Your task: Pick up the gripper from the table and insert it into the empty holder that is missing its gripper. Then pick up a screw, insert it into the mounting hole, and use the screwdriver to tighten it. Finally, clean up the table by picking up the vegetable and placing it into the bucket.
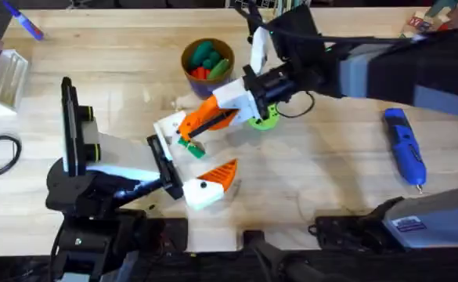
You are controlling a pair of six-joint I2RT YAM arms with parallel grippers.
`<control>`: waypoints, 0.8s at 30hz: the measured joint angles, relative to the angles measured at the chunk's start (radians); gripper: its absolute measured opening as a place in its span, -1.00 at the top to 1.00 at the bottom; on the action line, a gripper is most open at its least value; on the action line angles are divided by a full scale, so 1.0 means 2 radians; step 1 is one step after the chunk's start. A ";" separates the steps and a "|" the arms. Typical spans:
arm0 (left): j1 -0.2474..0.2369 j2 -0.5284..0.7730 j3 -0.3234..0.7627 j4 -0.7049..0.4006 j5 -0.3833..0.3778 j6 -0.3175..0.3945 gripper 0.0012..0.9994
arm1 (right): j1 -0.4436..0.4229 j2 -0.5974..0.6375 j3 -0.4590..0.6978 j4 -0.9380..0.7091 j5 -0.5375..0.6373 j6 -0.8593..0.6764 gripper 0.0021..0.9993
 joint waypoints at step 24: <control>0.003 0.002 -0.001 -0.012 0.018 -0.048 -0.97 | 0.030 -0.068 -0.202 0.377 0.086 0.137 0.99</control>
